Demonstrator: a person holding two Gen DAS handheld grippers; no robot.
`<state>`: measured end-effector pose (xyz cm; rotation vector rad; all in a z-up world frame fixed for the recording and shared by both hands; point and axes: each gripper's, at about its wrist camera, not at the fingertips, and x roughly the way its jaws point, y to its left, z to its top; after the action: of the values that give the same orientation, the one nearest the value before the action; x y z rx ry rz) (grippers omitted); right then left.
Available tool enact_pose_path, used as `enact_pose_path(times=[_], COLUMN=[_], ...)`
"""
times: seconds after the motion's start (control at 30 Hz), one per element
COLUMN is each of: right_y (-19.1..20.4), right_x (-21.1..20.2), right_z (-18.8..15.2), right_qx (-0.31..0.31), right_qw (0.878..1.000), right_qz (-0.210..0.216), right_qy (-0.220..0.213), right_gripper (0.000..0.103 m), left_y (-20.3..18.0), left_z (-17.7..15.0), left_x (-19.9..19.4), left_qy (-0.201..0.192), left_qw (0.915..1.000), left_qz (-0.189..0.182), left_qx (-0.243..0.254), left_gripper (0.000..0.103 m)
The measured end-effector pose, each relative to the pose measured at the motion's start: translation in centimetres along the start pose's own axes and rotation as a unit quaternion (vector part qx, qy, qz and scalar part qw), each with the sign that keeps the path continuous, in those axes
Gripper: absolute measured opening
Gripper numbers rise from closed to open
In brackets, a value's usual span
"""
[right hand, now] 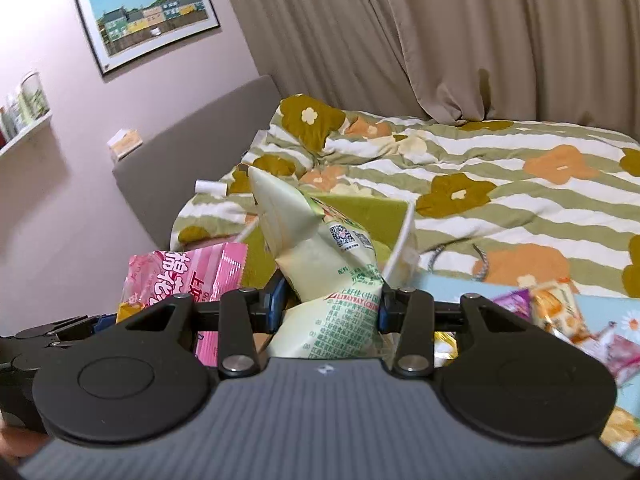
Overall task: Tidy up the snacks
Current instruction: 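Carry both bags over the yellow box and release them inside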
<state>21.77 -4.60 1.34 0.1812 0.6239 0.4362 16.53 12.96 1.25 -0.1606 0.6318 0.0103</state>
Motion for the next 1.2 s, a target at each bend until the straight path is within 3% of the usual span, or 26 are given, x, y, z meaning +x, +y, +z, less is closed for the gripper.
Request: enact_pose_path(times=[0.23, 0.57, 0.63, 0.7, 0.77, 1.2], right_y=[3.0, 3.0, 2.4, 2.0, 1.6, 1.6], right_x=[6.8, 15.2, 16.2, 16.9, 17.7, 20.4], right_z=[3.4, 4.6, 4.5, 4.3, 4.2, 4.4], right_qx=[0.022, 0.081, 0.092, 0.101, 0.106, 0.101], right_qw=[0.998, 0.989, 0.986, 0.985, 0.983, 0.986], right_qz=[-0.051, -0.125, -0.134, -0.14, -0.144, -0.125], right_qy=[0.007, 0.022, 0.027, 0.032, 0.037, 0.053], right_gripper=[0.057, 0.057, 0.057, 0.057, 0.057, 0.058], left_y=[3.8, 4.8, 4.6, 4.6, 4.8, 7.1], left_z=[4.8, 6.6, 6.4, 6.1, 5.8, 5.9], left_x=[6.3, 17.6, 19.4, 20.5, 20.9, 17.0], left_qy=[0.026, 0.101, 0.112, 0.12, 0.12, 0.1], left_qw=[0.9989, 0.9879, 0.9858, 0.9849, 0.9845, 0.99], left_qz=[-0.024, -0.076, -0.075, -0.068, -0.059, -0.032], left_qx=[0.031, 0.089, 0.099, 0.106, 0.113, 0.094], left_gripper=[0.074, 0.074, 0.078, 0.089, 0.098, 0.099])
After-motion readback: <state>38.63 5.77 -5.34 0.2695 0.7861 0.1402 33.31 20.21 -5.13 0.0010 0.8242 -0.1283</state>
